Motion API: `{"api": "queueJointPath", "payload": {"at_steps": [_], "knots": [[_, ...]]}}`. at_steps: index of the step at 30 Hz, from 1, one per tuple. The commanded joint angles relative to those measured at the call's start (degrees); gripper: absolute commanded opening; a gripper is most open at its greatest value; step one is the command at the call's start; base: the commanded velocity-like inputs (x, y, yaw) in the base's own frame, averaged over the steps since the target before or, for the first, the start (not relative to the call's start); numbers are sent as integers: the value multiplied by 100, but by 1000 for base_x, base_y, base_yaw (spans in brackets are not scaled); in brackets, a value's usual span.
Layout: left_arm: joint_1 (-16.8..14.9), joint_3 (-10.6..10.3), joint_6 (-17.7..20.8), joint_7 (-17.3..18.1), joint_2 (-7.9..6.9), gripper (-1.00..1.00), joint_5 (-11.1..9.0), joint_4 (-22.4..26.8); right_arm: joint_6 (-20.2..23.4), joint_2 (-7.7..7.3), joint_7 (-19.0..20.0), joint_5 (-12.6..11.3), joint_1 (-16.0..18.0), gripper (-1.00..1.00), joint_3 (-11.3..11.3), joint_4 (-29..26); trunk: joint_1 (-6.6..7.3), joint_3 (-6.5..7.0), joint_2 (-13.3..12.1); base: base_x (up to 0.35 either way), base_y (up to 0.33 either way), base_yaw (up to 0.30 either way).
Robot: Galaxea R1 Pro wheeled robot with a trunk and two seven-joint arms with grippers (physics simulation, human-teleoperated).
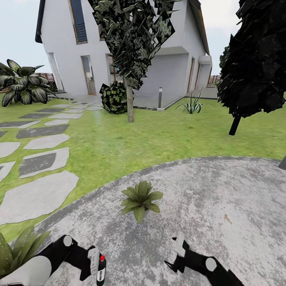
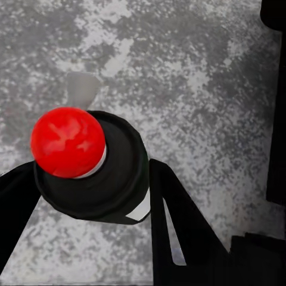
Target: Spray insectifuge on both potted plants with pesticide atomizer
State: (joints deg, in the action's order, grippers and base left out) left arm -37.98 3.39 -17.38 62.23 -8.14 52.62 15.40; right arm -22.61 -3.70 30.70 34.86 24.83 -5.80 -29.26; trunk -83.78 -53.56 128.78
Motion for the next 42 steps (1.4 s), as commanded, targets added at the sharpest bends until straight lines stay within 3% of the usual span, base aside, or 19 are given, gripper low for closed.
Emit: {"api": "queueJointPath", "payload": {"at_steps": [1, 4, 6, 7, 9, 10, 14, 19, 25, 36, 42], "knots": [[-18, 39, -14, 50, 37, -100, 211, 7, -3, 23, 243, 133, 9, 100, -9, -182, 1, -5, 2, 0, 0, 0], [-32, 33, -12, 142, 89, -100, 334, 22, 16, 129, 453, 173, 19, 100, -15, -355, 1, -5, 2, 0, 0, 0], [-34, 30, 7, 148, 204, -100, 542, 36, 21, 185, 665, 178, 28, 100, -17, -422, 1, -5, 2, 0, 0, 0], [-34, 33, 118, 130, 268, -100, 739, 37, 20, 216, 930, 179, 29, -100, -17, -520, 1, -5, 2, 0, 0, 0], [-34, 35, 346, 108, 406, -100, 913, 68, 23, 253, 1187, 173, 35, -100, -18, -644, 1, -5, 2, 0, 0, 0], [-28, 31, 395, 104, 534, -100, 951, 226, 32, 381, 1240, 177, 51, -100, -18, -724, 1, -5, 2, 0, 0, 0], [-26, 28, 409, 93, 732, -100, 960, 330, 43, 672, 1426, 186, 58, -100, -26, -762, 1, -5, 2, 0, 0, 0], [-34, 14, 411, 76, 892, -100, 961, 349, 60, 887, 1488, 189, 73, -100, -26, -765, 1, -5, 2, 0, 0, 0], [-31, -79, 417, 7, 1067, -100, 961, 473, 63, 921, 1498, 188, 74, -100, -26, -765, 1, -5, 2, 0, 0, 0], [-34, -77, 428, -42, 1248, -100, 908, 852, 55, 924, 1500, 188, 74, -100, -35, -757, 1, -5, 2, 0, 0, 0], [-23, -53, 428, -268, 1330, -100, 866, 844, 55, 938, 1497, 188, 74, -100, -35, -757, 1, -5, 2, 0, 0, 0]]}}
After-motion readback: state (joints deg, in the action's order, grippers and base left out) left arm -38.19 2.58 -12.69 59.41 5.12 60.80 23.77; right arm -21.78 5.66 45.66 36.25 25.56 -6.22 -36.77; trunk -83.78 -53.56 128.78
